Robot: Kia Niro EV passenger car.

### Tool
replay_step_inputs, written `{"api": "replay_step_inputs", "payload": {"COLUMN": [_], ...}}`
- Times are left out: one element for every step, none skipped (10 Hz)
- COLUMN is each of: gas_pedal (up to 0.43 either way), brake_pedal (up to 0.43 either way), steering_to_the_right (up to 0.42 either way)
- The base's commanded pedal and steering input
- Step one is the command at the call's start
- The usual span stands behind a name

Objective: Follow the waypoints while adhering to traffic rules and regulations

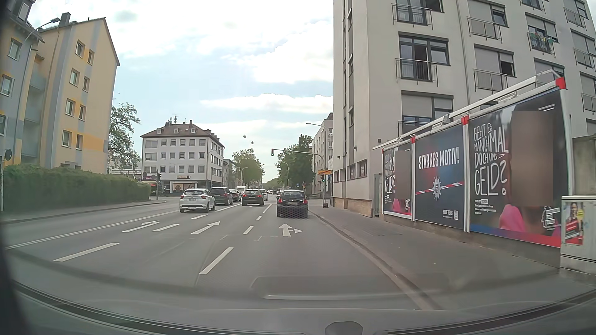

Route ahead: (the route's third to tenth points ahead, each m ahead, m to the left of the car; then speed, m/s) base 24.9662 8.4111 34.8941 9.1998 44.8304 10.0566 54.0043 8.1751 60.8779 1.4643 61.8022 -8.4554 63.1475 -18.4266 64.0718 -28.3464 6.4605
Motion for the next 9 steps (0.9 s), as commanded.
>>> {"api": "replay_step_inputs", "payload": {"gas_pedal": [0.079, 0.087, 0.087, 0.087, 0.087, 0.087, 0.067, 0.039, 0.039], "brake_pedal": [0.037, 0.03, 0.03, 0.03, 0.03, 0.03, 0.03, 0.037, 0.03], "steering_to_the_right": [-0.023, -0.024, -0.025, -0.026, -0.026, -0.027, -0.027, -0.027, -0.027]}}
